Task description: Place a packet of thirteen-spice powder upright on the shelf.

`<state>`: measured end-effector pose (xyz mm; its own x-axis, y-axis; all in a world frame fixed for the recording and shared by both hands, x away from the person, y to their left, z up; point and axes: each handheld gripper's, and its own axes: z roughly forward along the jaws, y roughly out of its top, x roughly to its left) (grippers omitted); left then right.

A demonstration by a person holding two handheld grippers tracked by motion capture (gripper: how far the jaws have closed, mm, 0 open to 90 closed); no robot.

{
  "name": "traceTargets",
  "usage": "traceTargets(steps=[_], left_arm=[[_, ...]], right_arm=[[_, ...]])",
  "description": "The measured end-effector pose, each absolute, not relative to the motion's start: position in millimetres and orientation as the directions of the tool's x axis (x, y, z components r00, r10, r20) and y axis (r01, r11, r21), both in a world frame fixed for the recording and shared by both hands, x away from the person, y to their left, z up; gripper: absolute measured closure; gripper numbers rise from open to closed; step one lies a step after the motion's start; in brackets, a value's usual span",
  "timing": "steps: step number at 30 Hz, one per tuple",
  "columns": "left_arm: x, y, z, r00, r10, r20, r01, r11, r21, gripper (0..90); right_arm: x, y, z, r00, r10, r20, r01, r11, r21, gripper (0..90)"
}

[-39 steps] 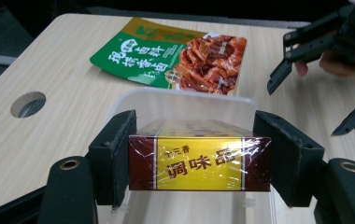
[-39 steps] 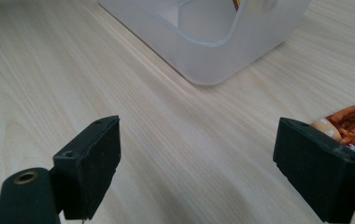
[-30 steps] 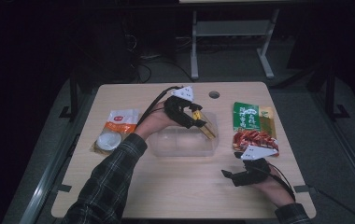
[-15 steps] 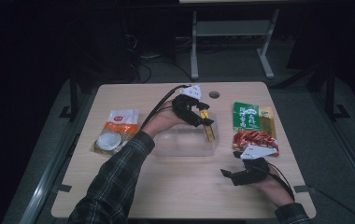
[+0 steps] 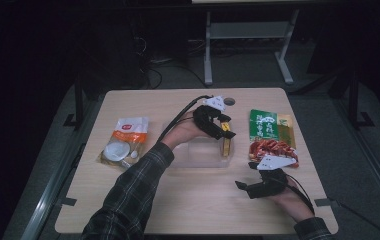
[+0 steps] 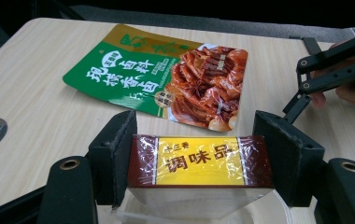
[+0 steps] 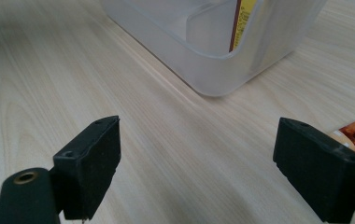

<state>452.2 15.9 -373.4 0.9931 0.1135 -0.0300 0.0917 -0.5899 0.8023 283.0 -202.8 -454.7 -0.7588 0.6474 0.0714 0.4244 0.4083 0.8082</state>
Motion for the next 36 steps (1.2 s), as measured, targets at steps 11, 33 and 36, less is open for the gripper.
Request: traceTargets(steps=[11,33,36], left_arm=[[451.4,14.5,-375.6,0.988,0.155,-0.024,0.113,-0.597,0.794,30.9],[414.2,78.4,-340.9,0.962,0.27,-0.044,0.201,-0.586,0.785,20.8],[406.8,87.5,-337.4,0.958,0.283,-0.041,0.207,-0.589,0.781,20.8]], right_arm=[[283.3,-203.9,-454.2,-0.757,0.649,0.069,0.421,0.405,0.811,14.6],[283.2,-203.0,-455.5,-0.758,0.649,0.064,0.426,0.418,0.802,14.6],[282.8,-203.2,-455.9,-0.758,0.649,0.066,0.432,0.425,0.795,14.6]])
